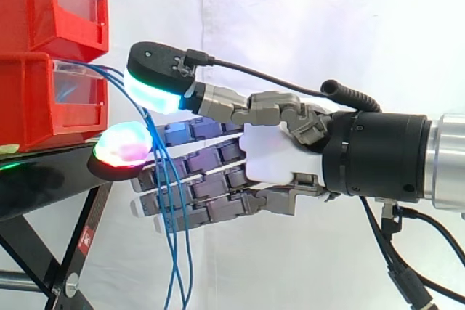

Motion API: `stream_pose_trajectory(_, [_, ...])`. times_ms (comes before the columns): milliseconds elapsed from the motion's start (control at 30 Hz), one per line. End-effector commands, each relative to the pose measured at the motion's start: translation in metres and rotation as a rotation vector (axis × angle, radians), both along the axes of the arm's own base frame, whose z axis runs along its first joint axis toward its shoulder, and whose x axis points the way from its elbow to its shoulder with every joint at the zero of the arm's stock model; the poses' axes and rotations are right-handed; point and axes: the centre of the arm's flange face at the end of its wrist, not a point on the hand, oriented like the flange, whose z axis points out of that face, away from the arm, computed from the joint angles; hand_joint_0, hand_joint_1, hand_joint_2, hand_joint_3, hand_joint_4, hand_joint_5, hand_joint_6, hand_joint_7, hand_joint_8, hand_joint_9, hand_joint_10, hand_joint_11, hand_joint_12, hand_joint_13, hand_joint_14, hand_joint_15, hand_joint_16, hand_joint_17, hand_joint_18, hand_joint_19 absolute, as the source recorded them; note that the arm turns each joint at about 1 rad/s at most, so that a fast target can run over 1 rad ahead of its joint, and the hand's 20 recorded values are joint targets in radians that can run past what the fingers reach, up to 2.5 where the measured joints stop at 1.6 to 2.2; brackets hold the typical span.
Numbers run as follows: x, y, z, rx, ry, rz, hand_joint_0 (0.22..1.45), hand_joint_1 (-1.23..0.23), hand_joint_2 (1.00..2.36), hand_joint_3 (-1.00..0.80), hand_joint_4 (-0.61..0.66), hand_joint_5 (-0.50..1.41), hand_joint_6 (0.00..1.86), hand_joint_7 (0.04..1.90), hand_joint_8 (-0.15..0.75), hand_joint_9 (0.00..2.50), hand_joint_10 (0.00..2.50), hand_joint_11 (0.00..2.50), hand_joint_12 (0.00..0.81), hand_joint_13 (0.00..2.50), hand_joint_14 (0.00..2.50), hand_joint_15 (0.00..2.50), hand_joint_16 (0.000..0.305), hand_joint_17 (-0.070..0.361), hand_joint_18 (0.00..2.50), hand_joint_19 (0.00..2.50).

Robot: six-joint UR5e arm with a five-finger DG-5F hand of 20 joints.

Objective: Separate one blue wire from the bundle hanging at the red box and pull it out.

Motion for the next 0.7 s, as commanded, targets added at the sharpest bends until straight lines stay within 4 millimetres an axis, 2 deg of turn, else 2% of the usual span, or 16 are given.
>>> stream_pose_trajectory(0, [0.001, 0.002, 0.002, 0.006, -0.004, 0.016, 0.54, -0.72, 1.0, -0.44, 0.29, -0.19, 0.55, 1.15, 0.302, 0.13, 0.0, 0.03, 0.407, 0.21, 0.0, 0.15, 0.067, 0.151, 0.19, 0.14])
stream_pose_trajectory(267, [0.0, 0.0, 0.011, 0.025, -0.024, 0.045, 0.55, -0.72, 1.01, -0.4, 0.29, -0.19, 0.55, 1.15, 0.306, 0.16, 0.0, 0.05, 0.408, 0.24, 0.01, 0.16, 0.067, 0.15, 0.25, 0.19])
stream_pose_trajectory(667, [-0.001, -0.005, 0.01, 0.021, -0.017, 0.034, 0.55, -0.71, 1.01, -0.41, 0.29, -0.19, 0.54, 1.16, 0.31, 0.18, 0.0, 0.08, 0.413, 0.26, 0.01, 0.18, 0.067, 0.15, 0.27, 0.22])
